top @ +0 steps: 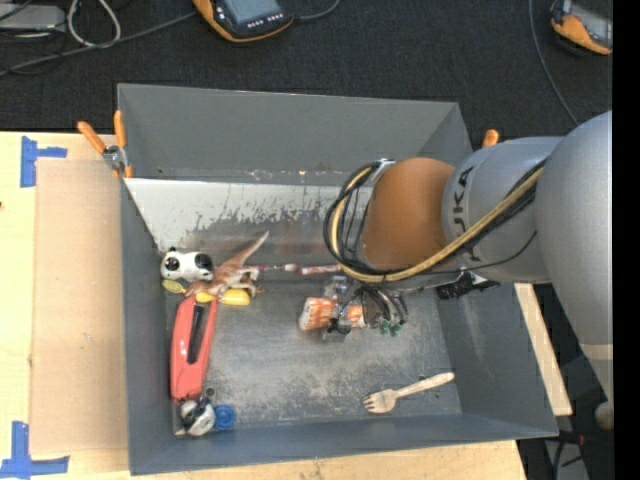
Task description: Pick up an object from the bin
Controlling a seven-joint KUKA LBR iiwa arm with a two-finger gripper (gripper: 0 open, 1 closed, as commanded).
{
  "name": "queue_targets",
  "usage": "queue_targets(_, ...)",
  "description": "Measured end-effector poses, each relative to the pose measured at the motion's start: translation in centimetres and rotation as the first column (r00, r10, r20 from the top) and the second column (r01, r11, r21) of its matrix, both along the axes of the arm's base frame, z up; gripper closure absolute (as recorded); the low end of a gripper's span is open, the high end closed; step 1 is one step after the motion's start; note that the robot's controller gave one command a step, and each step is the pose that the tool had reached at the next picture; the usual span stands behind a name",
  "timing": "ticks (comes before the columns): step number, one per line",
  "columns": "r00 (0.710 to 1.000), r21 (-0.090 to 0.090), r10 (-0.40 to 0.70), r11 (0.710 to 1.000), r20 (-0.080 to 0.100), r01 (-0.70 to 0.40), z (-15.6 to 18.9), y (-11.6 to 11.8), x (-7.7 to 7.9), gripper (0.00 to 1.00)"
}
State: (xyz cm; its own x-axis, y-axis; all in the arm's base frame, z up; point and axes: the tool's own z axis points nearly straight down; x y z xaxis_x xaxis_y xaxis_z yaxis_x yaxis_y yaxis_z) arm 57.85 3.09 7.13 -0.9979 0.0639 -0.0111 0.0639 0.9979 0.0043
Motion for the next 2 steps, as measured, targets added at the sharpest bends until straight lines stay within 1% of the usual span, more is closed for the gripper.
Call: queue_targets(2,1.000,0.001,-0.002,1.000,-0.001,0.002,0.67,0.01,-0.01,1.00)
